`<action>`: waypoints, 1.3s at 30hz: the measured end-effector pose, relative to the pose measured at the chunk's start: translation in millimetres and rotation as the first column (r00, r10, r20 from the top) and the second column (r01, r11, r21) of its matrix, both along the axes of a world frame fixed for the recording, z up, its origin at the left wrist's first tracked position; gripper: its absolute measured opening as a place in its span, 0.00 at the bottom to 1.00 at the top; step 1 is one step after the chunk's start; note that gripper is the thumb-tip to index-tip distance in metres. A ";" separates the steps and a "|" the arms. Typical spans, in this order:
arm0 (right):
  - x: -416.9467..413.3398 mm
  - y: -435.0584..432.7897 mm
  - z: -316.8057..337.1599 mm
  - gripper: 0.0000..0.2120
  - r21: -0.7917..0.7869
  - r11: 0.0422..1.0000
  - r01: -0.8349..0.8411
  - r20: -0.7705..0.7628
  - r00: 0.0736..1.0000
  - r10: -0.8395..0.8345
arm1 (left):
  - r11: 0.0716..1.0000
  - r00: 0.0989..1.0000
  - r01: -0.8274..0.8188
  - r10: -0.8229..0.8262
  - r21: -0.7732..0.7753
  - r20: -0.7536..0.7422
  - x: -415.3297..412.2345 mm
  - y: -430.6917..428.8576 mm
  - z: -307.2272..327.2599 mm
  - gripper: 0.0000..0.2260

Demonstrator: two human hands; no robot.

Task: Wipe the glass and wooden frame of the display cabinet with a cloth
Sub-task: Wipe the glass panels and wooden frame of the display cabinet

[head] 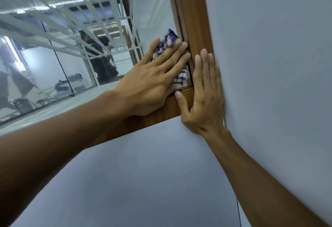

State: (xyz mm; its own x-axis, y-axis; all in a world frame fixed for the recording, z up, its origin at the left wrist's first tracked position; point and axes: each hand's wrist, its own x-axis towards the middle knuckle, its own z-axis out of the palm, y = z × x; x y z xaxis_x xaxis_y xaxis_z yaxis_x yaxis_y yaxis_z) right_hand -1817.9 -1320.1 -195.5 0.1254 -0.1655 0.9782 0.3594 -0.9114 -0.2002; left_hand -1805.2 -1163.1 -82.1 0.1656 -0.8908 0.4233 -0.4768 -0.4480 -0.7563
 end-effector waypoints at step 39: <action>-1.9 20.2 -9.8 0.38 0.095 0.993 0.076 -0.045 0.996 -0.072 | 0.989 0.983 -0.137 0.142 -0.046 0.119 -3.8 26.8 7.9 0.38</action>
State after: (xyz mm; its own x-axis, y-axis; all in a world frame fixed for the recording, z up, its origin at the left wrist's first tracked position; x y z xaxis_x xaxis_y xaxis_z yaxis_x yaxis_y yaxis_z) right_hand -1819.8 -1299.8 -205.3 0.1489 -0.2694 0.9514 0.2814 -0.9109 -0.3020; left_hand -1809.0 -1136.3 -74.2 0.2325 -0.8456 0.4805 -0.3133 -0.5329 -0.7861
